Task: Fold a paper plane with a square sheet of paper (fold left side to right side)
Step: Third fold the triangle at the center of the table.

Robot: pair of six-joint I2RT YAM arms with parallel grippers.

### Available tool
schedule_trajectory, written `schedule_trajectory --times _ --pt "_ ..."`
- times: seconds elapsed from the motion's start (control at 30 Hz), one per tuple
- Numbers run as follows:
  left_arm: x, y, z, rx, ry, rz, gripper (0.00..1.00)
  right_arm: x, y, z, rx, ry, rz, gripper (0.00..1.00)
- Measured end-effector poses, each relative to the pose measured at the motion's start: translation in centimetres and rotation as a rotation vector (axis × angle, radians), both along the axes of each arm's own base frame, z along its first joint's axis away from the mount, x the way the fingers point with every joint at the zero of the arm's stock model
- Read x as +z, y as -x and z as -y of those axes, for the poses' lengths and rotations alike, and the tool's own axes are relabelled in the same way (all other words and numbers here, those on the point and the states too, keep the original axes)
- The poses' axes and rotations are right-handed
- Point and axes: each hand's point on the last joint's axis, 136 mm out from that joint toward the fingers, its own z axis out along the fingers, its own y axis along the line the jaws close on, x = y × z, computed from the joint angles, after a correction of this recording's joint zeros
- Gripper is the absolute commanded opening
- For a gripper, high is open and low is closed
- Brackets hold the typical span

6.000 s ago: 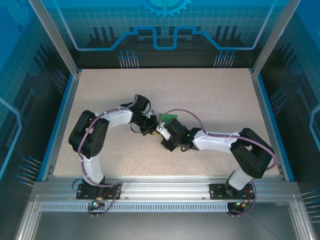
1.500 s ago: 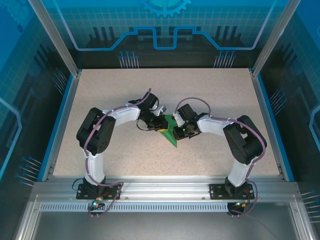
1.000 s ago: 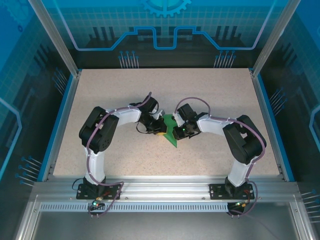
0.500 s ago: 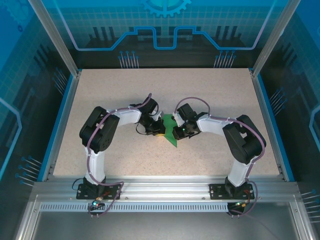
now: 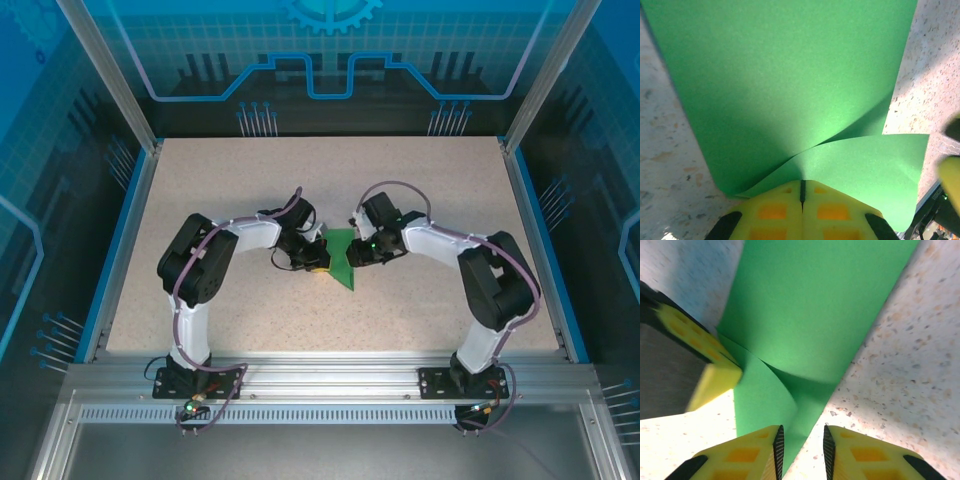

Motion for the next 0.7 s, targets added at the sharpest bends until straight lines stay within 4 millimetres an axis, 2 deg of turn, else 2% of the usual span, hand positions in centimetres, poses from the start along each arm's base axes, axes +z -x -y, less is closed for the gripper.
schedule_trajectory --times 0.13,0.27,0.43,0.5,0.7 --pt "0.0 0.0 0.0 0.002 0.001 0.000 0.00 2.4 0.8 -0.9 -0.012 -0.083 -0.015 0.22" --pt "0.0 0.0 0.0 0.006 0.001 -0.002 0.00 2.7 2.9 -2.4 -0.010 -0.144 -0.084 0.20" --pt "0.0 0.0 0.0 0.013 0.001 -0.007 0.00 1.8 5.8 -5.2 0.020 -0.145 -0.168 0.17" --pt "0.0 0.0 0.0 0.015 0.001 -0.009 0.00 0.9 6.2 -5.8 0.017 -0.130 -0.198 0.17" --pt "0.0 0.0 0.0 0.015 0.001 -0.009 0.00 -1.6 6.0 -5.6 -0.041 -0.067 -0.252 0.16"
